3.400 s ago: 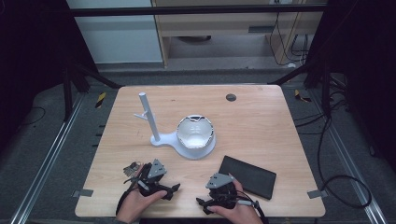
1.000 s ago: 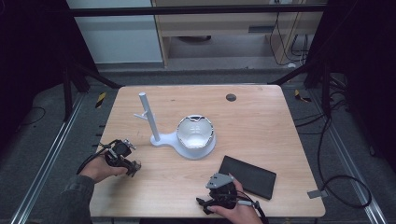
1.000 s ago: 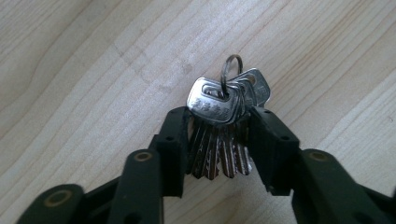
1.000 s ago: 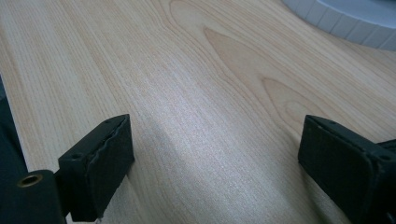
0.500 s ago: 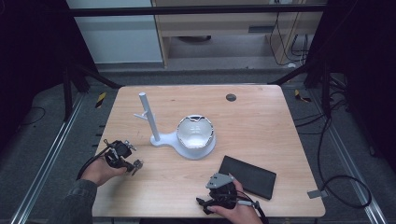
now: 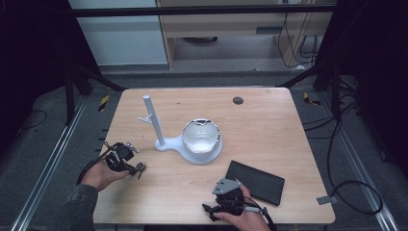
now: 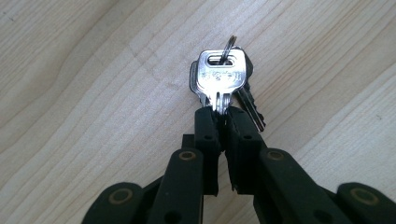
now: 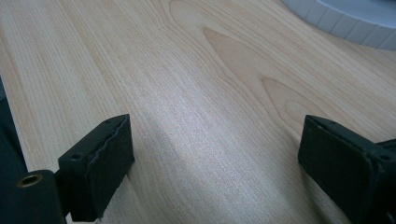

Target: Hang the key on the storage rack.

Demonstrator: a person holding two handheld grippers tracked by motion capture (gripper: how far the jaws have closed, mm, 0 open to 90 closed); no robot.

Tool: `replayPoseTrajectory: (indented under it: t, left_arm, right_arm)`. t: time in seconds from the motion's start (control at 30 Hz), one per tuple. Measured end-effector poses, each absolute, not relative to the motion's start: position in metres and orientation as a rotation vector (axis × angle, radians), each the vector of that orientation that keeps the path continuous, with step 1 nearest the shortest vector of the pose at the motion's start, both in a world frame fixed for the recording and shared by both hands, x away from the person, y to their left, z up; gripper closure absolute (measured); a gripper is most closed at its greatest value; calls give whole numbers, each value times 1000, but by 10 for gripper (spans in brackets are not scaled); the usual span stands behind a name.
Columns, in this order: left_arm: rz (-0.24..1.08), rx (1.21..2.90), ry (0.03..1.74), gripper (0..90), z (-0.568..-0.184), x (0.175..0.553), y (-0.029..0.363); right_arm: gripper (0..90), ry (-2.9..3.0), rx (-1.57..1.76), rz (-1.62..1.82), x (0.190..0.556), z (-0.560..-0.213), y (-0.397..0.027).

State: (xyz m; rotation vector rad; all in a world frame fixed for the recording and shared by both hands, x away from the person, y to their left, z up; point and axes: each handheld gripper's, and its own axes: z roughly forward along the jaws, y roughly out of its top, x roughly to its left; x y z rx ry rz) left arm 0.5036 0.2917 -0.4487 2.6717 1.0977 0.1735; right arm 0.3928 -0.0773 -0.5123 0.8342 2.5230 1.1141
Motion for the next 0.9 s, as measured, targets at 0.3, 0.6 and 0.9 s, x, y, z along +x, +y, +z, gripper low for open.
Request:
replayPoseTrajectory:
  t: [0.3, 0.6, 0.9]
  left_arm:
    - [202, 2666, 1071, 835, -431, 500, 292]
    - [232, 2651, 1062, 835, -403, 498, 296]
    - [298, 2626, 1048, 835, -364, 497, 299]
  right_arm:
    - [104, 2522, 837, 1113, 393, -512, -77]
    - [104, 2521, 838, 1114, 393, -512, -77]
    - [104, 2521, 840, 1113, 393, -512, -77]
